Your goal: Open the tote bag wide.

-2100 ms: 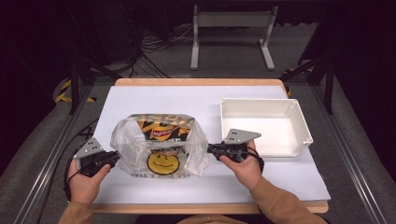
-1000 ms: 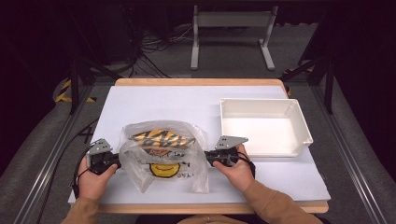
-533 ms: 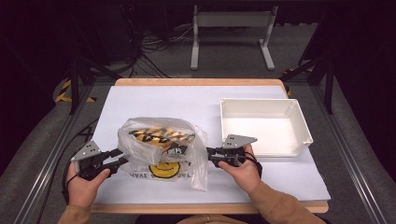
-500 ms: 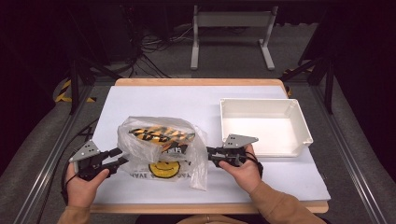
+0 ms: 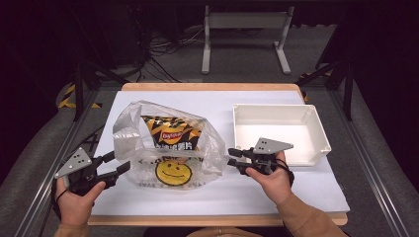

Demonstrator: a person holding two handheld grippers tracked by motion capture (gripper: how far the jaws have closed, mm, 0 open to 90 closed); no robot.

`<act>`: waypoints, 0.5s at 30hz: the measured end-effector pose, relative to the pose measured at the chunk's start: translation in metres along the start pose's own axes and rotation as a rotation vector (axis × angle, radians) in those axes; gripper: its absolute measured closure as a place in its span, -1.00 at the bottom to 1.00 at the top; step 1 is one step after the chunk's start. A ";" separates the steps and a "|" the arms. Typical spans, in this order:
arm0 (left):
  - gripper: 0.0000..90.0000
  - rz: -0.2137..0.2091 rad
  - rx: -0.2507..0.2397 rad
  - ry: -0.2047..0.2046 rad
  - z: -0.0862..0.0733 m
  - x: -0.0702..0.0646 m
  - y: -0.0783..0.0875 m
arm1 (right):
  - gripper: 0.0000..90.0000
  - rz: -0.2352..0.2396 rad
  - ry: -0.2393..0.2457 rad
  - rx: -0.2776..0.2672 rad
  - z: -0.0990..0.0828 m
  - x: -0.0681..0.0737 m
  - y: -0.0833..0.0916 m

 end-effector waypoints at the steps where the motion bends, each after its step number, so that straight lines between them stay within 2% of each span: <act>1: -0.23 0.000 0.000 0.000 0.000 0.000 0.000 | 0.36 0.000 0.000 0.000 0.000 0.000 0.000; 5: -0.33 0.026 -0.023 -0.001 0.004 0.000 0.005 | 0.20 0.000 -0.004 -0.008 0.001 -0.001 0.007; 10: -0.44 0.045 -0.051 0.001 0.008 0.001 0.013 | -0.07 0.021 0.018 -0.018 0.004 0.002 0.019; 15: -0.45 0.045 -0.081 -0.006 0.014 -0.003 0.019 | -0.12 0.010 0.032 -0.041 0.011 0.004 0.034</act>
Point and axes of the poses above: each handheld gripper's, and its own axes: y roughly backward along the jaws, z roughly out of its top, x roughly to its left, the point moved 2 cm from there along -y, roughly forward along the jaws
